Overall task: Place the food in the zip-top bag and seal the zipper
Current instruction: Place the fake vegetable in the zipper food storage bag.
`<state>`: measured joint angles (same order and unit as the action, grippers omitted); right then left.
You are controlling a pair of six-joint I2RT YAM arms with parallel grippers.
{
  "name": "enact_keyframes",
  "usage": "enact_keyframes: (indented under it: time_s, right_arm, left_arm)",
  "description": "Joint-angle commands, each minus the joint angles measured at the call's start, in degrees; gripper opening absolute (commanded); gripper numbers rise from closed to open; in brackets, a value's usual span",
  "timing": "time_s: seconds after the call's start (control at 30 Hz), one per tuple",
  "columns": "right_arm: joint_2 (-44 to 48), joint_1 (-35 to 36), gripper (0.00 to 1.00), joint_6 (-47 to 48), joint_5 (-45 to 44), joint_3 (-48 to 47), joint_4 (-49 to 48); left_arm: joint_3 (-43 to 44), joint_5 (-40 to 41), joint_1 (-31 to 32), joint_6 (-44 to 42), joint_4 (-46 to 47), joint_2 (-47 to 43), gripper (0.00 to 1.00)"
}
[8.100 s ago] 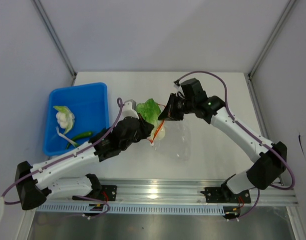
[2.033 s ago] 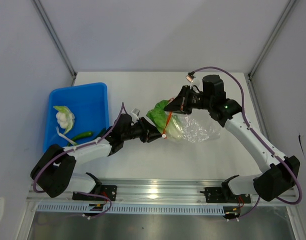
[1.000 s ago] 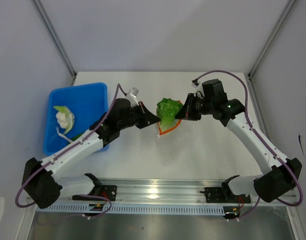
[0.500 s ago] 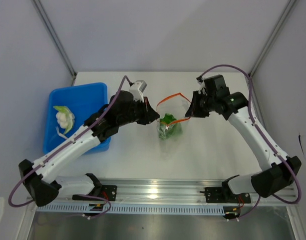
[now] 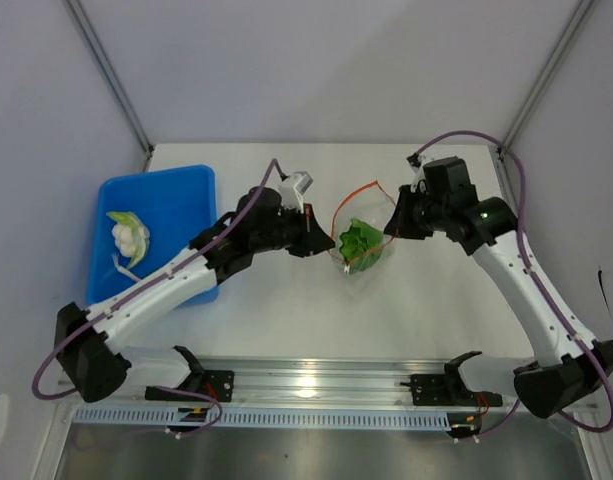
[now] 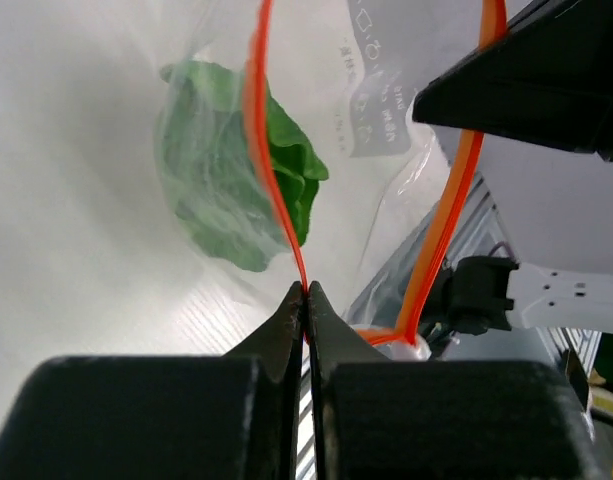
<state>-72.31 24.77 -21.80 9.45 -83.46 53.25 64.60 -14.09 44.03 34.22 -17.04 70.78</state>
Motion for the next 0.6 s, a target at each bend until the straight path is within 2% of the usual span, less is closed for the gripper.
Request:
enact_keyframes:
  time_s: [0.0,0.13,0.23,0.43,0.5,0.53,0.57]
  right_arm:
    - [-3.80,-0.17,0.00,0.62,-0.48,6.29,-1.05]
    - [-1.08,0.45,0.00,1.76,-1.37,1.30,-0.17]
    - [-0.55,0.54,0.00,2.38,-1.80,-2.49,0.10]
    - [-2.21,0.01,0.00,2.20,-0.48,4.17,-2.71]
    - [-3.44,0.01,0.00,3.25,-2.77,1.13,-0.88]
    - [-4.06,0.10,0.00,3.52,-3.38,-4.03,0.61]
    - [-4.24,0.10,0.00,4.04,-3.30,-6.86,1.32]
  left_arm:
    - [-3.68,-5.59,0.35,2.26,3.32,4.46,0.00]
    - [-2.73,-3.24,1.14,0.50,4.12,-2.12,0.00]
    - [0.42,-1.91,1.14,-1.43,0.62,-1.62,0.01]
    - [-0.18,-2.96,0.97,0.41,-0.20,4.18,0.01]
    - [5.24,-3.84,1.06,-0.64,-0.80,3.49,0.01]
    - [7.28,-4.54,1.14,-1.34,-1.24,2.96,0.01]
    - [13.21,-5.76,1.32,-2.48,-2.46,1.39,0.01]
